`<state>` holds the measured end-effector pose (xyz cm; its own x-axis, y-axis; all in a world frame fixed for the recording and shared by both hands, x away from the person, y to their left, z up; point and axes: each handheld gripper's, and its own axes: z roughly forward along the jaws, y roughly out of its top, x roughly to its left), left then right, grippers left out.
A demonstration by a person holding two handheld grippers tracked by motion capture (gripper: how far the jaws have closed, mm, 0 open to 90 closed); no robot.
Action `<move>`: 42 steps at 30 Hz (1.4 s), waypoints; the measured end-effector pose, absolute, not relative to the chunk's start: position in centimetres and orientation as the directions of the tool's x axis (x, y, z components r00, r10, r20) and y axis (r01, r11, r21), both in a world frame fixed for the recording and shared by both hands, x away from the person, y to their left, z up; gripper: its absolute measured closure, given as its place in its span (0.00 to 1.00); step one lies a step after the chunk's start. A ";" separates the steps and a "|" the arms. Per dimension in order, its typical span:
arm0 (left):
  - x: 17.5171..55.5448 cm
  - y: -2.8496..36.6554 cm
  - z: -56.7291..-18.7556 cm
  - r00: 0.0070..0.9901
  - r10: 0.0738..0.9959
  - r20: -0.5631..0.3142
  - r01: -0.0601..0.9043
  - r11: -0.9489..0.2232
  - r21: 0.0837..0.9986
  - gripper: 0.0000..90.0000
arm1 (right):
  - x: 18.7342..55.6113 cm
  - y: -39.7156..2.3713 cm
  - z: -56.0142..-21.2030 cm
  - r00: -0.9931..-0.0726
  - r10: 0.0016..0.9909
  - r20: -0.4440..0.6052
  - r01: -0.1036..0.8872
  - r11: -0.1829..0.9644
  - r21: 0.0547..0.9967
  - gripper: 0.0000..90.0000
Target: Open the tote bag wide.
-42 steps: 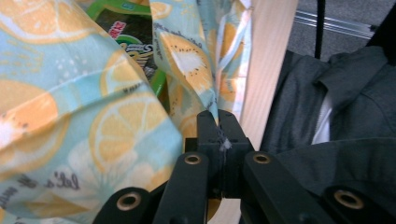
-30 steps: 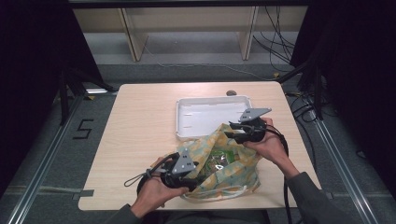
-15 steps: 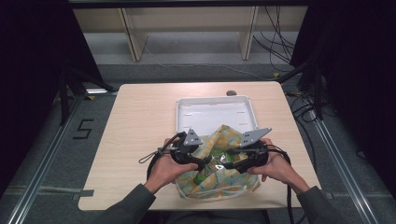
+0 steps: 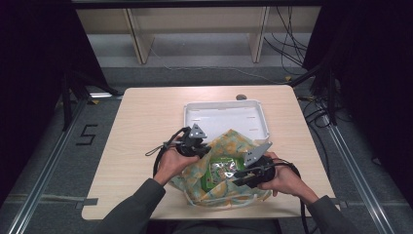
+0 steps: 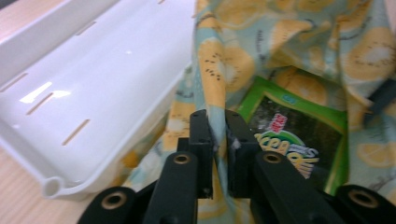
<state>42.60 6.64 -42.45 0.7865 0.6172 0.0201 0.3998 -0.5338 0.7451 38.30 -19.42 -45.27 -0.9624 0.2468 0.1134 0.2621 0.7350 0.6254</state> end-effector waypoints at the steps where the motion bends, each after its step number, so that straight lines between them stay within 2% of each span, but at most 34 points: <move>1: 42.6 6.6 -42.4 0.787 0.617 0.020 0.400 -0.534 0.745 0.95 | 38.3 -19.4 -45.3 -0.962 0.247 0.113 0.262 0.735 0.625 0.86; 4: 43.4 7.7 -42.2 0.771 0.637 0.026 0.407 -0.524 0.748 0.96 | 37.8 -19.7 -45.3 -0.972 0.210 0.108 0.233 0.770 0.595 0.98; 6: 43.8 8.3 -42.2 0.765 0.643 0.029 0.409 -0.520 0.750 0.96 | 37.4 -19.8 -45.4 -0.976 0.195 0.098 0.215 0.784 0.582 0.99; 16: 45.3 9.5 -43.0 0.733 0.679 0.034 0.442 -0.514 0.735 0.97 | 34.8 -21.0 -46.4 -0.984 0.128 0.126 0.176 0.825 0.537 1.00; 21: 45.6 9.8 -43.4 0.731 0.683 0.012 0.465 -0.510 0.724 0.91 | 34.4 -20.9 -46.8 -0.981 0.126 0.149 0.187 0.829 0.526 1.00; 22: 45.5 9.9 -43.3 0.728 0.686 0.003 0.470 -0.502 0.726 0.87 | 34.5 -20.9 -46.8 -0.982 0.125 0.141 0.181 0.831 0.526 0.99; 23: 45.1 10.0 -42.8 0.735 0.677 -0.016 0.468 -0.491 0.735 0.77 | 34.5 -20.9 -46.4 -0.975 0.158 0.153 0.217 0.807 0.549 0.91; 25: 44.3 10.0 -41.8 0.744 0.667 -0.039 0.472 -0.483 0.738 0.65 | 34.8 -21.0 -45.8 -0.974 0.179 0.138 0.226 0.777 0.588 0.84; 26: 43.9 10.1 -41.2 0.743 0.669 -0.029 0.464 -0.485 0.741 0.60 | 34.7 -21.2 -45.3 -0.968 0.209 0.141 0.252 0.758 0.602 0.80; 27: 43.9 10.1 -41.2 0.743 0.669 -0.029 0.464 -0.485 0.741 0.58 | 34.7 -21.2 -45.3 -0.968 0.209 0.141 0.252 0.758 0.602 0.80; 28: 43.2 10.2 -40.5 0.750 0.660 -0.027 0.449 -0.480 0.754 0.54 | 35.2 -21.4 -44.2 -0.969 0.224 0.106 0.238 0.716 0.656 0.72; 29: 42.7 10.2 -40.0 0.752 0.659 -0.027 0.445 -0.477 0.758 0.51 | 35.2 -21.5 -43.9 -0.965 0.242 0.098 0.244 0.702 0.669 0.71; 33: 39.6 10.3 -37.9 0.782 0.623 -0.021 0.392 -0.466 0.793 0.49 | 35.7 -22.0 -42.6 -0.955 0.294 0.051 0.238 0.651 0.721 0.67; 35: 38.2 10.3 -37.6 0.797 0.603 -0.024 0.374 -0.463 0.803 0.48 | 36.3 -22.5 -41.4 -0.929 0.369 0.013 0.250 0.602 0.758 0.64; 36: 36.6 10.0 -37.7 0.816 0.577 -0.036 0.367 -0.469 0.803 0.48 | 36.8 -22.6 -41.1 -0.920 0.392 -0.017 0.238 0.592 0.770 0.63; 42: 32.8 8.8 -40.5 0.861 0.499 -0.098 0.373 -0.489 0.789 0.47 | 38.7 -22.5 -40.4 -0.878 0.473 -0.073 0.251 0.584 0.772 0.60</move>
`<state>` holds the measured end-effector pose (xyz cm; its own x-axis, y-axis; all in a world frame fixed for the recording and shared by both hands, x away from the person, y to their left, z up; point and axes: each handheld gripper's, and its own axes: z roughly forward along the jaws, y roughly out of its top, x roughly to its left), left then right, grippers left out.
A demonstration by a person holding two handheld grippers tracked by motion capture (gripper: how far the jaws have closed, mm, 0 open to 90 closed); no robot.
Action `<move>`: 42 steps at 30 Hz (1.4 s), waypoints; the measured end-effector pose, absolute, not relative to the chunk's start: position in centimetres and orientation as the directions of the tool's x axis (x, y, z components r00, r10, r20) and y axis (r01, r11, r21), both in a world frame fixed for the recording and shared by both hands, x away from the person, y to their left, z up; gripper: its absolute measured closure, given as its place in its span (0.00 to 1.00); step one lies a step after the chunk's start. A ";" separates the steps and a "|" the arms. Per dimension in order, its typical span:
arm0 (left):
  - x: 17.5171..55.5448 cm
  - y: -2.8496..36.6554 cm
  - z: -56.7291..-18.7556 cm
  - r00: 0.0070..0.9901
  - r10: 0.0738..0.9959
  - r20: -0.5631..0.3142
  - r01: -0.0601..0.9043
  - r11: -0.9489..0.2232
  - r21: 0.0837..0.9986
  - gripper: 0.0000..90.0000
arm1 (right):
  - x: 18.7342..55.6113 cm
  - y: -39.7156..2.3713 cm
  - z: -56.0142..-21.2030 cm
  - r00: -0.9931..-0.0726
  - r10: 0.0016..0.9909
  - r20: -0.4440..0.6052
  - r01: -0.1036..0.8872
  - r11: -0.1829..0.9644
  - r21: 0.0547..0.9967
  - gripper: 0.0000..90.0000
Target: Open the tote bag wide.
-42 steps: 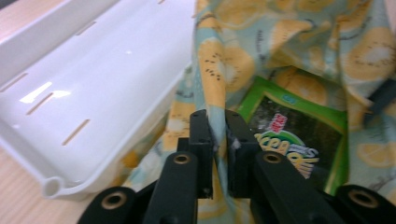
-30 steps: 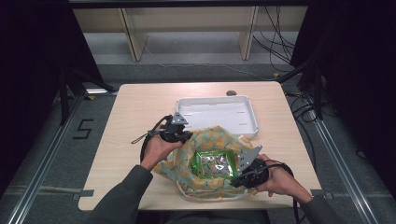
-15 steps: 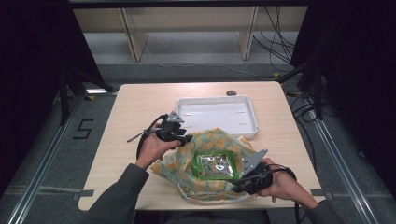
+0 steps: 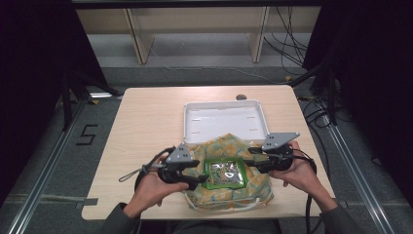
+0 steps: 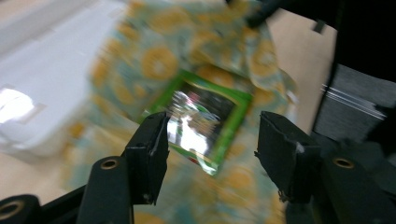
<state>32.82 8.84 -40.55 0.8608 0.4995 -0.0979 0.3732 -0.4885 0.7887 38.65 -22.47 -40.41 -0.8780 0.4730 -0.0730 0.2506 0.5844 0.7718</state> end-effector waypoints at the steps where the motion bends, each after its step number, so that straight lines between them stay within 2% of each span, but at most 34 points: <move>1: 32.3 8.6 -41.1 0.858 0.501 -0.115 0.389 -0.488 0.781 0.47 | 39.1 -22.4 -40.5 -0.871 0.484 -0.083 0.253 0.587 0.769 0.59; 5: 30.9 7.6 -42.5 0.874 0.473 -0.111 0.382 -0.527 0.759 0.47 | 40.7 -21.9 -40.8 -0.848 0.518 -0.107 0.268 0.596 0.757 0.59; 9: 30.6 6.8 -43.3 0.886 0.457 -0.077 0.358 -0.569 0.740 0.45 | 42.3 -21.9 -41.4 -0.837 0.542 -0.069 0.329 0.601 0.728 0.57; 11: 30.5 5.9 -44.0 0.901 0.432 -0.040 0.329 -0.620 0.712 0.45 | 42.9 -21.7 -42.0 -0.828 0.558 -0.057 0.359 0.606 0.710 0.62; 12: 30.6 5.5 -44.3 0.905 0.425 -0.004 0.304 -0.642 0.704 0.46 | 43.2 -21.6 -42.3 -0.832 0.550 -0.073 0.348 0.620 0.703 0.69; 13: 30.6 5.5 -44.3 0.905 0.425 -0.004 0.304 -0.642 0.704 0.49 | 43.2 -21.6 -42.3 -0.832 0.550 -0.073 0.348 0.620 0.703 0.69; 14: 30.8 5.1 -44.7 0.908 0.418 0.020 0.290 -0.664 0.689 0.51 | 43.6 -21.6 -42.6 -0.818 0.569 -0.081 0.373 0.633 0.679 0.81; 16: 31.3 4.6 -45.7 0.909 0.416 0.014 0.301 -0.680 0.669 0.58 | 44.0 -21.6 -42.8 -0.822 0.563 -0.092 0.370 0.649 0.665 0.86; 17: 31.3 4.6 -45.7 0.909 0.416 0.014 0.301 -0.680 0.669 0.62 | 44.0 -21.6 -42.8 -0.822 0.563 -0.092 0.370 0.649 0.665 0.86; 18: 31.4 4.5 -46.1 0.915 0.401 0.031 0.284 -0.698 0.657 0.74 | 44.8 -21.7 -43.2 -0.816 0.567 -0.112 0.368 0.658 0.657 0.90; 20: 31.4 4.5 -46.4 0.917 0.396 0.048 0.275 -0.715 0.643 0.80 | 45.1 -21.7 -43.2 -0.817 0.565 -0.115 0.366 0.663 0.653 0.90; 21: 31.5 4.5 -46.6 0.921 0.385 0.058 0.263 -0.726 0.635 0.82 | 45.7 -21.7 -43.5 -0.807 0.580 -0.108 0.379 0.650 0.659 0.86; 24: 31.4 4.6 -46.5 0.924 0.377 0.062 0.255 -0.728 0.636 0.89 | 46.1 -21.8 -43.6 -0.788 0.610 -0.085 0.400 0.611 0.683 0.68; 29: 31.2 4.5 -46.4 0.930 0.360 0.072 0.236 -0.737 0.634 0.96 | 46.4 -22.0 -43.6 -0.787 0.616 -0.022 0.423 0.565 0.708 0.63; 30: 31.2 4.6 -46.4 0.929 0.362 0.075 0.235 -0.736 0.635 0.96 | 46.6 -21.8 -44.0 -0.794 0.609 0.001 0.437 0.570 0.696 0.67; 33: 31.2 4.7 -46.3 0.931 0.357 0.073 0.233 -0.738 0.634 0.98 | 47.0 -21.5 -44.5 -0.810 0.586 0.008 0.442 0.603 0.664 0.89; 34: 31.2 4.7 -46.3 0.931 0.357 0.073 0.233 -0.738 0.634 0.98 | 47.0 -21.5 -44.5 -0.810 0.586 0.008 0.442 0.603 0.664 0.89; 35: 31.3 4.8 -46.2 0.937 0.340 0.084 0.217 -0.753 0.621 0.98 | 47.1 -21.3 -44.5 -0.811 0.584 0.015 0.452 0.610 0.651 0.95; 36: 31.1 4.8 -46.3 0.933 0.352 0.077 0.227 -0.739 0.634 0.99 | 47.7 -21.1 -44.5 -0.812 0.583 -0.024 0.434 0.631 0.643 1.00; 39: 31.1 4.9 -46.3 0.938 0.336 0.081 0.215 -0.750 0.625 0.99 | 48.2 -21.0 -44.3 -0.781 0.623 -0.030 0.466 0.615 0.636 1.00; 42: 30.7 5.0 -46.3 0.939 0.336 0.072 0.219 -0.748 0.626 0.99 | 49.8 -21.2 -44.5 -0.762 0.641 -0.090 0.445 0.619 0.647 1.00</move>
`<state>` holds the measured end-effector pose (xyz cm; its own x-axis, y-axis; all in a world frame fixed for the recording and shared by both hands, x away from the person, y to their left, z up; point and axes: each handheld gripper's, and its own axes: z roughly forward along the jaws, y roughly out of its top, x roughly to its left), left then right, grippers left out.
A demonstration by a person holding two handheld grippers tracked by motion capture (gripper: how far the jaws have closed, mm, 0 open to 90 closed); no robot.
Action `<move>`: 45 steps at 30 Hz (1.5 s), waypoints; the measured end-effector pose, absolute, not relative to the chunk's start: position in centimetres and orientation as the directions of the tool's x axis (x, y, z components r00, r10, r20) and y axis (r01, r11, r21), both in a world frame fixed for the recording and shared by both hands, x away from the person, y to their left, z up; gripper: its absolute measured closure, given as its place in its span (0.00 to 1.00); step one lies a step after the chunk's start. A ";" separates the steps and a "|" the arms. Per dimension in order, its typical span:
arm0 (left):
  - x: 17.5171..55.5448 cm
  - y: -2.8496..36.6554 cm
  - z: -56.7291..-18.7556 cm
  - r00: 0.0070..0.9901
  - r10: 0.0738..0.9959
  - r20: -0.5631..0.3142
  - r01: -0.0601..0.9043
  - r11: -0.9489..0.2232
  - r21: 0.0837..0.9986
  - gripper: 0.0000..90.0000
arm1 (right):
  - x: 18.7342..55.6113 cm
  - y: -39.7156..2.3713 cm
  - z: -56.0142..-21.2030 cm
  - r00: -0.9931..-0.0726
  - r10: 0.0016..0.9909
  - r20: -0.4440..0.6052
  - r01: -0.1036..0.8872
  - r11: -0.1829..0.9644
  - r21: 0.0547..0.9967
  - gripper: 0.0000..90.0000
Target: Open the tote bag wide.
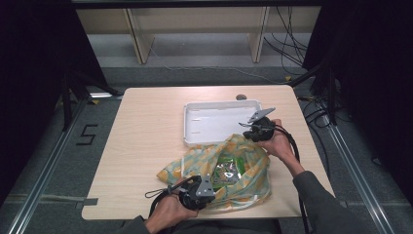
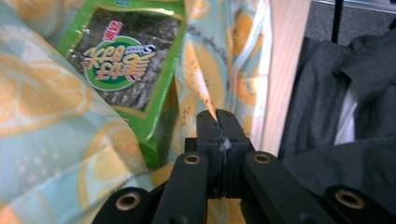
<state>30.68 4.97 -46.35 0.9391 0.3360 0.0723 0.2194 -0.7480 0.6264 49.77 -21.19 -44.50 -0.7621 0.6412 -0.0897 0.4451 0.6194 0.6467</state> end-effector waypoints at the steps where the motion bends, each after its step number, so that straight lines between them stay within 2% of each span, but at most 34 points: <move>1: 30.7 5.0 -46.3 0.939 0.336 0.072 0.219 -0.748 0.626 0.99 | 49.8 -21.2 -44.5 -0.762 0.641 -0.090 0.445 0.619 0.647 1.00; 5: 30.3 5.2 -46.2 0.948 0.310 0.070 0.205 -0.764 0.612 0.97 | 50.6 -21.2 -45.1 -0.742 0.663 -0.098 0.463 0.613 0.640 1.00; 7: 30.5 5.3 -45.8 0.942 0.332 0.049 0.229 -0.742 0.630 0.88 | 50.4 -21.2 -45.0 -0.738 0.669 -0.089 0.471 0.605 0.642 1.00; 10: 30.7 5.4 -44.7 0.915 0.403 0.014 0.279 -0.658 0.699 0.71 | 49.7 -21.2 -44.0 -0.743 0.662 -0.096 0.437 0.589 0.680 0.92; 11: 30.9 5.6 -44.2 0.910 0.414 0.025 0.273 -0.643 0.716 0.68 | 49.5 -21.3 -43.6 -0.752 0.650 -0.112 0.404 0.588 0.701 0.89; 13: 31.1 5.9 -43.4 0.899 0.437 0.035 0.273 -0.621 0.734 0.66 | 49.0 -21.3 -43.1 -0.749 0.657 -0.090 0.417 0.572 0.706 0.86; 14: 31.6 6.4 -42.4 0.873 0.482 0.075 0.258 -0.587 0.767 0.63 | 48.2 -21.5 -42.4 -0.769 0.634 -0.085 0.379 0.559 0.737 0.83; 17: 32.3 6.9 -41.5 0.850 0.511 0.127 0.240 -0.590 0.770 0.60 | 47.3 -21.4 -41.8 -0.777 0.625 -0.074 0.369 0.548 0.750 0.80; 18: 32.7 7.2 -41.2 0.838 0.522 0.158 0.231 -0.603 0.764 0.53 | 46.3 -21.6 -41.1 -0.789 0.609 -0.083 0.352 0.559 0.751 0.78; 19: 33.1 7.3 -41.2 0.824 0.542 0.165 0.237 -0.594 0.769 0.51 | 45.9 -21.6 -40.9 -0.792 0.606 -0.076 0.353 0.556 0.752 0.78; 20: 34.7 7.6 -41.4 0.804 0.576 0.144 0.289 -0.591 0.753 0.49 | 45.6 -21.5 -40.7 -0.795 0.601 -0.079 0.339 0.549 0.764 0.78; 21: 35.3 7.7 -41.5 0.810 0.569 0.144 0.301 -0.614 0.730 0.47 | 45.0 -21.5 -40.5 -0.796 0.601 -0.072 0.340 0.543 0.768 0.77; 24: 37.3 7.2 -42.7 0.800 0.595 0.073 0.371 -0.589 0.718 0.44 | 44.0 -21.1 -40.3 -0.817 0.575 -0.049 0.336 0.542 0.771 0.76; 26: 38.2 7.0 -43.2 0.807 0.588 0.048 0.386 -0.587 0.712 0.46 | 43.7 -20.8 -40.5 -0.822 0.568 -0.051 0.325 0.540 0.777 0.74; 28: 39.2 6.9 -43.8 0.820 0.573 0.006 0.406 -0.588 0.699 0.62 | 43.0 -20.2 -41.0 -0.845 0.535 -0.014 0.339 0.556 0.759 0.69; 29: 39.5 6.9 -43.9 0.818 0.575 -0.001 0.409 -0.582 0.703 0.79 | 42.4 -19.8 -41.8 -0.860 0.510 0.003 0.341 0.571 0.747 0.65; 30: 39.9 7.0 -44.0 0.808 0.589 0.037 0.395 -0.586 0.707 0.84 | 42.2 -19.6 -42.0 -0.865 0.502 0.014 0.348 0.580 0.737 0.63; 32: 40.1 7.2 -43.9 0.802 0.596 0.044 0.393 -0.581 0.713 0.90 | 41.6 -19.3 -42.8 -0.883 0.466 0.047 0.353 0.594 0.723 0.60; 37: 41.2 8.2 -43.8 0.775 0.630 0.057 0.404 -0.562 0.721 0.94 | 40.7 -19.3 -43.6 -0.914 0.398 0.082 0.334 0.622 0.708 0.61; 45: 42.9 9.9 -44.4 0.736 0.674 0.058 0.440 -0.542 0.716 0.96 | 38.7 -18.4 -46.0 -0.947 0.298 0.124 0.306 0.706 0.639 0.72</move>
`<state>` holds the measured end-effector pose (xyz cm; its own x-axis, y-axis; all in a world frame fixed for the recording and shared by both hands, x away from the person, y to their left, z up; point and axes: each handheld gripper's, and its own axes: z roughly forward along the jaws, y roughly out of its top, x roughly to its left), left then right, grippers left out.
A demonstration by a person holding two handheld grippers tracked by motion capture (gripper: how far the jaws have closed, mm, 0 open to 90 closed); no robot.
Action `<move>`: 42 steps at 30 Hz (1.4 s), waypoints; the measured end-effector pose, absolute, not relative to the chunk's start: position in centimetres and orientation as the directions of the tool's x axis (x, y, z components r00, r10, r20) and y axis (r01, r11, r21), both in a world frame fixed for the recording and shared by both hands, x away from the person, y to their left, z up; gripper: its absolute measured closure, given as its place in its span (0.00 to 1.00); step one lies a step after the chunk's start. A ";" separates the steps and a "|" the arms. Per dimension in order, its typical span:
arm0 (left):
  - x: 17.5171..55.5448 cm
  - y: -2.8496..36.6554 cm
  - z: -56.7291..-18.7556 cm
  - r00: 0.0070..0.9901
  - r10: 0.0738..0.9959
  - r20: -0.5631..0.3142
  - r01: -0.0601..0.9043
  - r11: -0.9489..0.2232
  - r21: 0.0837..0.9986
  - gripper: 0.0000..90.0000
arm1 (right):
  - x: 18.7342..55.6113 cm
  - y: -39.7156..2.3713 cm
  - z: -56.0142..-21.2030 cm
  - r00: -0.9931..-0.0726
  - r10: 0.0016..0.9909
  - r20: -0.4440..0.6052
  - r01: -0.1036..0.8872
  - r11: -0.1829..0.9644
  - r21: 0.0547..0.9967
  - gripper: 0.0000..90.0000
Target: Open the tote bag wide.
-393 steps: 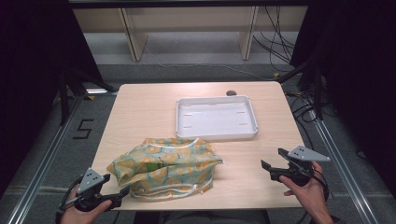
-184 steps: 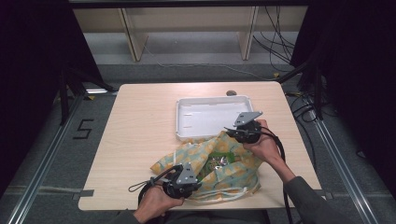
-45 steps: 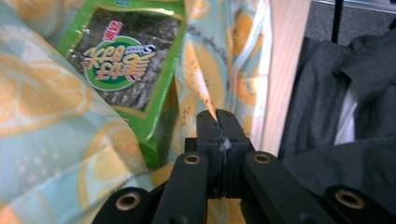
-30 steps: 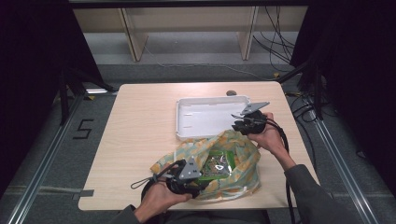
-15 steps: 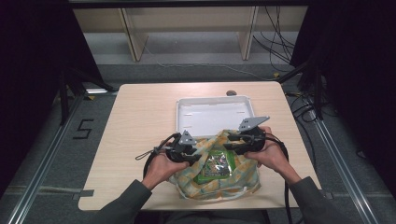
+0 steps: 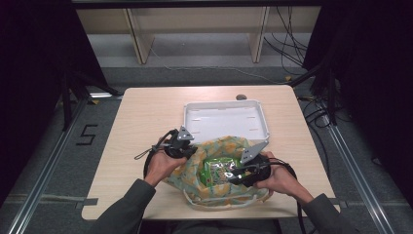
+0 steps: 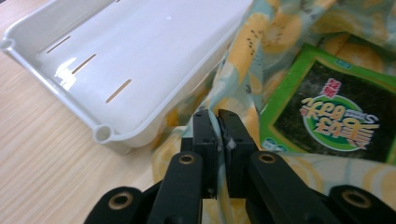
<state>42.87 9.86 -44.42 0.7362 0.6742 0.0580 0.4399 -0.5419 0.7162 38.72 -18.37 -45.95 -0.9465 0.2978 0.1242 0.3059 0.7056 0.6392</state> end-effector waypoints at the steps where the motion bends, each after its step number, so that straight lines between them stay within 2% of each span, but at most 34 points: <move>1: 42.9 9.9 -44.4 0.736 0.674 0.058 0.440 -0.542 0.716 0.96 | 38.6 -18.3 -46.0 -0.948 0.292 0.122 0.301 0.711 0.636 0.72; 5: 43.2 10.2 -44.7 0.730 0.681 0.062 0.446 -0.543 0.711 0.96 | 38.0 -18.2 -46.0 -0.954 0.265 0.139 0.291 0.719 0.631 0.79; 6: 43.3 10.3 -44.7 0.732 0.678 0.060 0.447 -0.545 0.709 0.96 | 37.6 -18.2 -46.0 -0.964 0.232 0.133 0.263 0.733 0.627 0.92; 8: 43.4 10.4 -44.9 0.728 0.683 0.053 0.454 -0.539 0.710 0.96 | 37.2 -18.2 -46.2 -0.961 0.234 0.146 0.273 0.736 0.620 0.98; 18: 44.0 10.8 -45.3 0.716 0.697 0.037 0.476 -0.527 0.704 0.96 | 35.9 -17.9 -47.0 -0.977 0.141 0.159 0.208 0.789 0.579 1.00; 20: 44.0 10.8 -45.3 0.716 0.698 0.029 0.484 -0.525 0.700 0.93 | 35.8 -17.8 -47.0 -0.981 0.121 0.149 0.186 0.794 0.578 1.00; 25: 43.3 11.0 -44.4 0.720 0.694 0.001 0.478 -0.496 0.724 0.71 | 36.3 -17.9 -46.6 -0.975 0.176 0.134 0.221 0.772 0.595 0.93; 26: 42.8 11.1 -43.7 0.725 0.689 -0.001 0.465 -0.488 0.738 0.71 | 36.4 -18.0 -46.2 -0.969 0.206 0.139 0.247 0.758 0.603 0.90; 27: 42.4 11.2 -43.2 0.730 0.683 -0.017 0.459 -0.472 0.752 0.64 | 37.3 -18.2 -45.4 -0.963 0.245 0.109 0.257 0.725 0.639 0.84; 30: 40.6 11.4 -41.4 0.741 0.671 -0.031 0.429 -0.437 0.790 0.62 | 38.2 -18.2 -44.9 -0.959 0.272 0.077 0.254 0.711 0.656 0.78; 31: 39.3 11.6 -40.6 0.757 0.653 -0.041 0.406 -0.420 0.812 0.63 | 39.4 -18.1 -44.5 -0.954 0.295 0.059 0.256 0.695 0.671 0.71; 32: 38.5 11.6 -40.3 0.766 0.642 -0.048 0.396 -0.410 0.822 0.64 | 39.6 -18.0 -44.4 -0.941 0.328 0.078 0.293 0.683 0.669 0.69; 34: 37.6 11.6 -40.0 0.772 0.633 -0.055 0.390 -0.404 0.828 0.69 | 40.3 -17.9 -44.4 -0.947 0.313 0.065 0.273 0.687 0.673 0.67; 35: 36.5 11.4 -40.1 0.777 0.624 -0.087 0.391 -0.370 0.843 0.75 | 41.2 -17.4 -44.4 -0.949 0.311 0.057 0.266 0.689 0.675 0.63; 38: 33.3 10.4 -40.6 0.829 0.554 -0.081 0.358 -0.413 0.837 0.87 | 42.4 -16.7 -44.5 -0.951 0.305 0.056 0.260 0.685 0.681 0.58; 39: 33.3 10.4 -40.6 0.829 0.554 -0.081 0.358 -0.413 0.837 0.93 | 42.6 -16.5 -44.5 -0.942 0.328 0.068 0.285 0.680 0.675 0.57; 42: 31.4 9.2 -41.5 0.860 0.506 -0.059 0.331 -0.467 0.820 0.95 | 43.4 -16.0 -44.9 -0.946 0.315 0.070 0.276 0.679 0.680 0.54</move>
<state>31.45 9.15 -41.48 0.8605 0.5060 -0.0594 0.3311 -0.4666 0.8201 43.39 -16.04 -44.87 -0.9464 0.3154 0.0695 0.2763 0.6793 0.6798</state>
